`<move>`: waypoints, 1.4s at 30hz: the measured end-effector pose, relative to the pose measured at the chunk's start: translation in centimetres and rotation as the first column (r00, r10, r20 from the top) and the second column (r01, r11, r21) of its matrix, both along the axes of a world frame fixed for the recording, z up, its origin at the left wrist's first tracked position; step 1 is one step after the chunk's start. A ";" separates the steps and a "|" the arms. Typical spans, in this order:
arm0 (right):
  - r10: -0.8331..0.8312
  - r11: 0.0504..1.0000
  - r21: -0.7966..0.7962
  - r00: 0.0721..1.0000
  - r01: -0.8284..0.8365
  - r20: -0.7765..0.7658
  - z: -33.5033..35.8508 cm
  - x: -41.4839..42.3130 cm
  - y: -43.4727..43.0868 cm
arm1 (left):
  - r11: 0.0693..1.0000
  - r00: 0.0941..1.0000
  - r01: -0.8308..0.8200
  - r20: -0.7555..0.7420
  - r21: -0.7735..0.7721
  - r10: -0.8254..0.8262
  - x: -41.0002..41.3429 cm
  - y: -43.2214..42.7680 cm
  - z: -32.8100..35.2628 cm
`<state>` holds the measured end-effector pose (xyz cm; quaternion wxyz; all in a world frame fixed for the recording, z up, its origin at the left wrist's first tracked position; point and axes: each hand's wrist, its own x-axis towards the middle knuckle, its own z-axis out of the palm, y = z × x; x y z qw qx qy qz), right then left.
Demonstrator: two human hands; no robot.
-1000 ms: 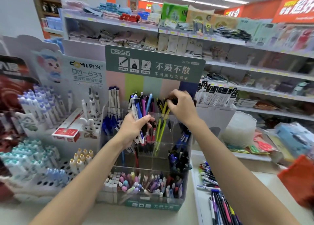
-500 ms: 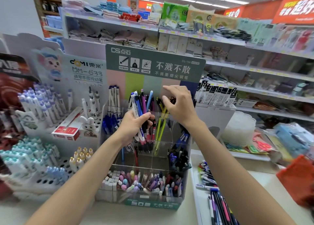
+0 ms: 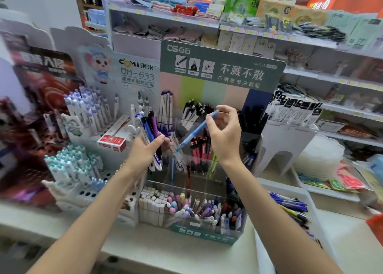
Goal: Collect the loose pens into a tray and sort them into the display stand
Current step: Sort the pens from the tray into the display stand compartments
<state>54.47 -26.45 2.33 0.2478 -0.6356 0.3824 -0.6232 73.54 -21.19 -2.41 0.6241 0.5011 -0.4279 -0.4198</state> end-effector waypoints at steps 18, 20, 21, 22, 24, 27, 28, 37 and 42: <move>0.010 0.994 -0.068 0.716 -0.081 -0.699 -12.6 3.6 3.5 | 0.981 0.996 0.038 -0.087 0.192 -0.022 1.9 3.8 -4.3; -0.010 0.989 -0.121 0.776 -0.086 -0.631 -10.8 3.6 3.4 | 0.981 0.996 0.040 -0.083 0.189 -0.024 1.6 3.5 -4.0; 0.006 0.990 -0.112 0.810 -0.089 -0.586 -9.6 3.6 3.3 | 0.981 0.996 0.050 -0.078 0.186 -0.035 1.4 3.3 -3.8; 0.038 0.992 -0.081 0.839 -0.097 -0.543 -8.4 3.7 3.1 | 0.981 0.996 0.066 -0.071 0.185 -0.053 1.1 3.0 -3.5; 0.131 0.991 0.025 0.875 -0.134 -0.465 -6.1 4.0 2.7 | 0.978 0.994 0.105 -0.046 0.179 -0.099 0.2 2.3 -2.9; 0.198 0.979 0.117 0.897 -0.164 -0.395 -3.8 3.9 2.1 | 0.979 0.987 0.157 0.018 0.128 -0.160 -1.8 1.2 -1.5; 0.185 0.982 0.116 0.906 -0.152 -0.380 -3.3 3.6 1.8 | 0.981 0.986 0.160 0.037 0.106 -0.165 -2.4 0.7 -1.1; 0.129 0.989 0.113 0.932 -0.096 -0.338 0.5 -0.5 -0.6 | 0.981 0.961 0.192 0.194 0.042 -0.196 -5.7 -2.7 1.7; 0.037 0.997 0.071 0.972 -0.021 -0.232 3.1 -2.1 -1.7 | 0.973 0.971 0.231 0.055 0.006 -0.231 -6.4 -3.6 2.8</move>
